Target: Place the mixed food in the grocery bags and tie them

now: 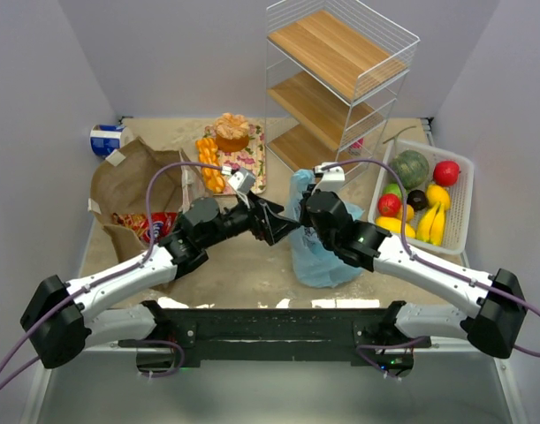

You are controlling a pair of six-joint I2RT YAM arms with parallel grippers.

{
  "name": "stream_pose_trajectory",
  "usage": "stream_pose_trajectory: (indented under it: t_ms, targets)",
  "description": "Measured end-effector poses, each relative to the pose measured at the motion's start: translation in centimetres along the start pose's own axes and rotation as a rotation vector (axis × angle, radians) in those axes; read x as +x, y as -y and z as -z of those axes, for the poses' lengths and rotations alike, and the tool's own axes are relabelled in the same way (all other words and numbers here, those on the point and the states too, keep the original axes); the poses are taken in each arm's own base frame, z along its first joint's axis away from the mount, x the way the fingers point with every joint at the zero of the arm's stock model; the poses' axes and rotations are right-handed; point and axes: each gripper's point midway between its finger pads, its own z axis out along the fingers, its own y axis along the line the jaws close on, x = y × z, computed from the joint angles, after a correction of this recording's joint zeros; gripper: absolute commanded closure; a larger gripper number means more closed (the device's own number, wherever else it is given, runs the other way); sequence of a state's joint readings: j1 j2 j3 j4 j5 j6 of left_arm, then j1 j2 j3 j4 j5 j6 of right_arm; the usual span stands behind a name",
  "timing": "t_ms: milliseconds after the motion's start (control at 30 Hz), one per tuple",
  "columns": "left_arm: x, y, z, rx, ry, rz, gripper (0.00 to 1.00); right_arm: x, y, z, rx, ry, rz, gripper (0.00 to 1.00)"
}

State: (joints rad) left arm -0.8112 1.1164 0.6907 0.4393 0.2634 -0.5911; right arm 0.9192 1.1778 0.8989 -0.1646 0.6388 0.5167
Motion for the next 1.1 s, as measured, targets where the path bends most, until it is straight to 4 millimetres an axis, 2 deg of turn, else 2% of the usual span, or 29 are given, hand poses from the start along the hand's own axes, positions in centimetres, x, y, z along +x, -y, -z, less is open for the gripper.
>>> stream_pose_trajectory:
  t_ms: [233,367,600,633,667,700,733,767,800,833,867,900,1100]
  targets:
    - [4.4,-2.3,-0.9,-0.127,-0.130,0.037,0.19,-0.9,-0.4,0.2,-0.005,0.017,-0.030,1.00]
    - [5.2,-3.2,-0.9,-0.180,-0.145,0.055,0.20,-1.1,-0.4,0.3,-0.006,0.020,-0.039,1.00]
    - [6.2,-3.3,-1.5,-0.185,-0.157,0.084,0.21,-1.4,-0.3,0.5,-0.007,0.027,-0.046,1.00]
    - [6.6,-3.3,-1.7,-0.183,-0.166,0.093,0.24,-1.4,-0.3,0.5,-0.006,0.027,-0.047,1.00]
    - [6.9,-3.4,-1.9,-0.183,-0.172,0.101,0.36,-1.4,-0.3,0.5,-0.006,0.027,-0.047,1.00]
    - [7.2,-3.5,-2.1,-0.186,-0.177,0.112,0.43,-1.4,-0.3,0.5,-0.006,0.027,-0.049,1.00]
    - [7.5,-3.7,-2.2,-0.189,-0.180,0.119,0.56,-1.4,-0.3,0.5,-0.006,0.026,-0.050,1.00]
    - [7.6,-3.7,-2.3,-0.189,-0.180,0.129,0.63,-1.4,-0.3,0.5,-0.006,0.026,-0.050,1.00]
    - [7.5,-3.6,-2.3,-0.190,-0.174,0.137,0.72,-1.4,-0.3,0.5,-0.006,0.026,-0.051,1.00]
    - [7.3,-3.6,-2.4,-0.191,-0.164,0.142,0.88,-1.4,-0.3,0.5,-0.005,0.027,-0.052,1.00]
    - [7.1,-3.6,-2.5,-0.191,-0.151,0.148,0.95,-1.4,-0.2,0.5,-0.003,0.027,-0.052,1.00]
    - [6.9,-3.6,-2.6,-0.194,-0.138,0.153,1.00,-1.4,-0.2,0.5,-0.001,0.028,-0.053,1.00]
    - [7.2,-4.5,-1.9,-0.235,-0.115,0.159,1.00,-1.7,0.7,1.3,0.020,0.034,-0.055,1.00]
